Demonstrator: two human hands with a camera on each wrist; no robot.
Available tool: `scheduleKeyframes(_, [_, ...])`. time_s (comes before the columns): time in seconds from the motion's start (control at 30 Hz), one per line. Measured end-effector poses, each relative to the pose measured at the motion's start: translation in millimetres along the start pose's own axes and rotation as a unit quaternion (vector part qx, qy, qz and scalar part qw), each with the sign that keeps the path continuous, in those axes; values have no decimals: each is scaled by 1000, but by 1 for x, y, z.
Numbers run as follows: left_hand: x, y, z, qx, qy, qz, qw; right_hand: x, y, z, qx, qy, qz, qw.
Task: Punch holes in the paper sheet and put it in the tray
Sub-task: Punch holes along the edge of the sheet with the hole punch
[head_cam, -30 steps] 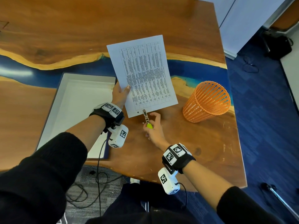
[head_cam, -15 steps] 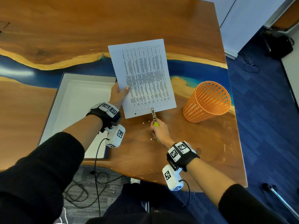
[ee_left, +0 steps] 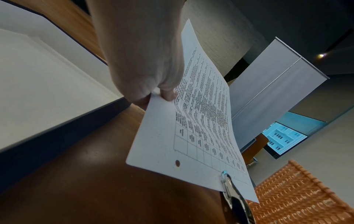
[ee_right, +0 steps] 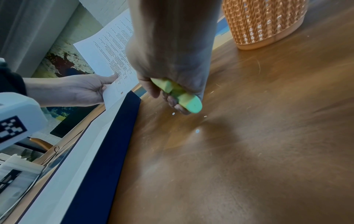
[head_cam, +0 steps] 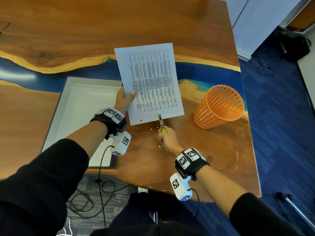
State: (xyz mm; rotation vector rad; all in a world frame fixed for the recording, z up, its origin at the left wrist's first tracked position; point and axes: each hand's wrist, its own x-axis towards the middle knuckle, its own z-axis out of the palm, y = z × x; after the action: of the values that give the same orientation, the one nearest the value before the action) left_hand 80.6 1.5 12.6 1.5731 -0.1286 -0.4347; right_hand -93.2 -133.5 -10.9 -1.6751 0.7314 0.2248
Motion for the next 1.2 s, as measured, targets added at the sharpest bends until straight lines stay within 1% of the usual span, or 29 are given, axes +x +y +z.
scheduleKeyframes(0.17, [1,-1,0,2,2,0,1000,-1,-2,1,10,-3,9,1000])
scheduleKeyframes(0.5, [4,-3,2,12,7,6,1000,2,1,2,-2,13,11,1000])
scheduleKeyframes(0.73, [4,-5,2,7,3,-1,1000,3,0,2,-23,17,21,999])
scheduleKeyframes(0.93, [4,-8,4,10,11,-10,1000,4,1,1,-8,27,34,999])
scheduleKeyframes(1.07, [5,-7,4,12,12,-10,1000,5,1,0,-14,20,27,999])
scheduleKeyframes(1.2, [6,-6,4,11,12,-10,1000,4,-2,-1,-9,14,4,1000])
